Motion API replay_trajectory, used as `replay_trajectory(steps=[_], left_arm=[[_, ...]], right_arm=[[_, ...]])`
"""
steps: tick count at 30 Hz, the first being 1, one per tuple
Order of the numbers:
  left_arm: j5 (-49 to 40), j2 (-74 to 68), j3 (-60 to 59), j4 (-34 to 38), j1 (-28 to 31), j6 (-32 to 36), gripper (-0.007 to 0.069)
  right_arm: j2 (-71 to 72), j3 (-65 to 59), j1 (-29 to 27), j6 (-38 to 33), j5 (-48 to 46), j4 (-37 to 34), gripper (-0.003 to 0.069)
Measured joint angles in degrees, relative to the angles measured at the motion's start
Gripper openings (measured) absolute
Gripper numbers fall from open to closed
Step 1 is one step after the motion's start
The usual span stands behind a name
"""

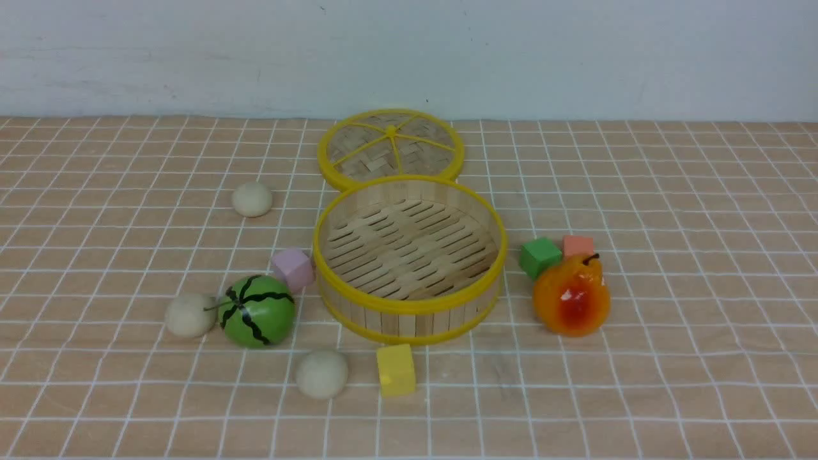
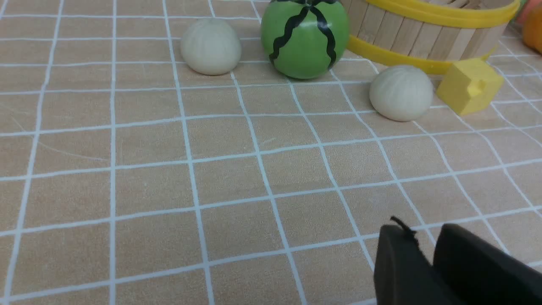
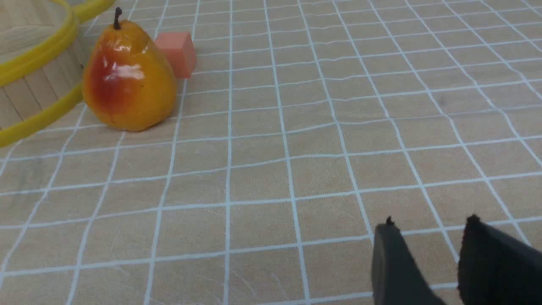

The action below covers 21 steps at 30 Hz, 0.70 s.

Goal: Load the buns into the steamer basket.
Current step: Use the left arm to grab a steamed stuffed bun

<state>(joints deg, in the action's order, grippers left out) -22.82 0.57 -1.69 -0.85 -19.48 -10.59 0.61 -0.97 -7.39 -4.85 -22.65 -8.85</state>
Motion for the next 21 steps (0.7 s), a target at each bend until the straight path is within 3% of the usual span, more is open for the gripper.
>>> replay_trajectory(steps=[21], left_arm=[[0.0,0.0,0.0,-0.7,0.0,0.0,0.0139]], right_arm=[[0.0,0.0,0.0,0.0,0.0,0.0,0.0241]])
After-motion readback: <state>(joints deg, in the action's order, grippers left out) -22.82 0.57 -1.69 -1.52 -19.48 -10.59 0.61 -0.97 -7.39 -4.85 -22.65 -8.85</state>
